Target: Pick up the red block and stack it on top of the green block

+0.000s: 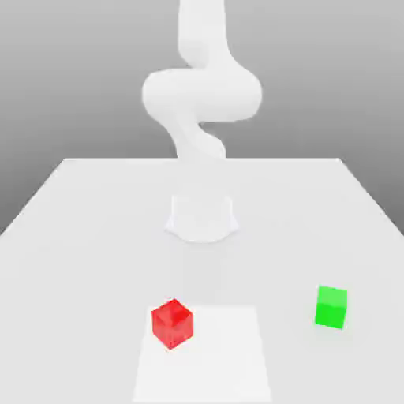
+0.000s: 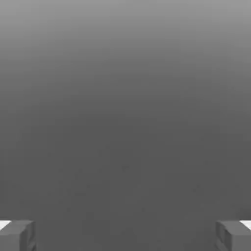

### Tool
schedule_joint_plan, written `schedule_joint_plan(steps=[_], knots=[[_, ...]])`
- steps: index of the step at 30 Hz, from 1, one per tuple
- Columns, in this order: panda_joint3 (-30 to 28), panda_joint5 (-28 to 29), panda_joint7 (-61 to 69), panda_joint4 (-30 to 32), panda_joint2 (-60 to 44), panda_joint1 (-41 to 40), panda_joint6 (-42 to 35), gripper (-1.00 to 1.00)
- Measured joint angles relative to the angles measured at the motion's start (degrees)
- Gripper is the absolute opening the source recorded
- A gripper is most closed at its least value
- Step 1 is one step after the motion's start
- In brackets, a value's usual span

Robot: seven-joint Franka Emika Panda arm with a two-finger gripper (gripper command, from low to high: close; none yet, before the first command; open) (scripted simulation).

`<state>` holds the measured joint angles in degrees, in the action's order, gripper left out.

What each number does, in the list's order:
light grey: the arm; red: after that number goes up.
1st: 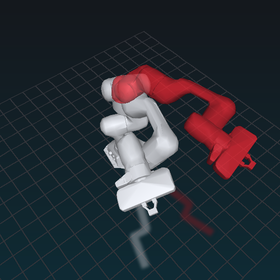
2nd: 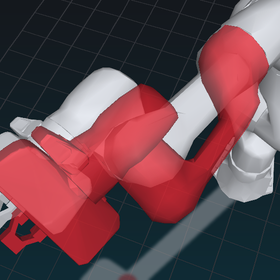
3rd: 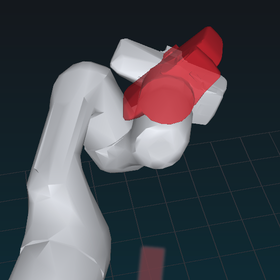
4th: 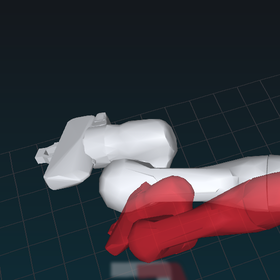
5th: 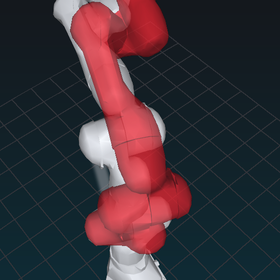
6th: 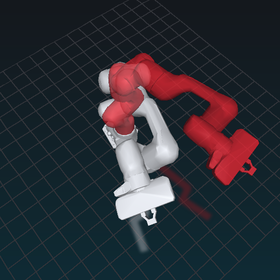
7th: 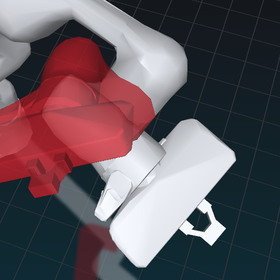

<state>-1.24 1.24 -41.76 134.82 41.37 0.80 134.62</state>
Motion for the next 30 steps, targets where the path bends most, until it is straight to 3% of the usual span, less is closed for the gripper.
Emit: schedule_joint_plan(steps=[14,19,25,26,30], knots=[[-10.15,3.04,30.50,19.30,-29.93,4.14,18.86,0.00],[-11.83,-0.92,43.56,25.26,-40.58,4.79,25.75,0.00],[-5.70,-9.87,51.20,24.15,-53.19,0.64,36.01,0.00],[-4.66,-10.54,51.72,23.95,-54.56,-0.24,37.18,-1.00],[-4.66,-10.49,51.67,23.94,-54.56,-0.26,37.08,-1.00]])
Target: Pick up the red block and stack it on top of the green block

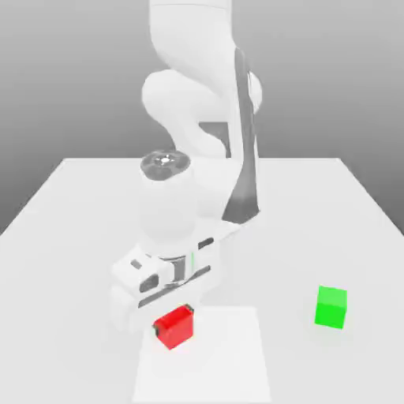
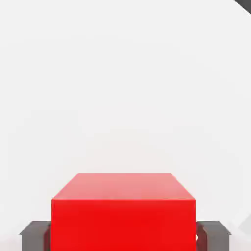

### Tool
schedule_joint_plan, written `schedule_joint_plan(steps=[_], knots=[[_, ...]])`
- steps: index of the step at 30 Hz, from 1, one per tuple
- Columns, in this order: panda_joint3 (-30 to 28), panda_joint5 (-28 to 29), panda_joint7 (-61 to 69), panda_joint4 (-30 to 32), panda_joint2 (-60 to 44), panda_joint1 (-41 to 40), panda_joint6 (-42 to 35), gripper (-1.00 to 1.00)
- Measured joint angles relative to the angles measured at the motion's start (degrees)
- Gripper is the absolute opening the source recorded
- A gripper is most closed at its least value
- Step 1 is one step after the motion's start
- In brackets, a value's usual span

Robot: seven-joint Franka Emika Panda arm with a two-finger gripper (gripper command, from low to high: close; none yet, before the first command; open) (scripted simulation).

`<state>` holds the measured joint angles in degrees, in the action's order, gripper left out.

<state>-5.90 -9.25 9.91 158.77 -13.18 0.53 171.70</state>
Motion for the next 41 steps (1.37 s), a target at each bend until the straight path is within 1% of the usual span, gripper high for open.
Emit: schedule_joint_plan(steps=[3,6,9,12,15,25,27,32,33,39,41], knots=[[0.12,0.10,-0.07,0.01,0.00,-0.15,0.00,-1.00],[-2.11,3.93,-2.91,0.82,5.04,1.16,-4.19,-1.00],[-2.94,8.08,-5.90,1.73,11.19,0.83,-9.33,-1.00],[-0.09,9.19,-8.04,1.72,14.15,0.52,-12.23,-1.00],[4.03,9.03,-10.07,1.20,15.28,8.71,-13.86,-1.00],[13.71,7.57,-16.45,-0.81,18.20,25.44,-18.79,-1.00],[14.96,7.97,-17.60,-1.12,16.80,27.20,-17.71,-1.00],[13.54,12.11,-20.86,-1.62,7.31,28.16,-8.82,-1.00],[13.27,12.66,-21.26,-1.67,6.15,28.32,-7.72,1.00],[13.10,12.90,-21.43,-1.69,5.57,28.43,-7.14,1.00],[13.48,11.90,-20.73,-1.60,7.73,28.28,-9.15,1.00]])
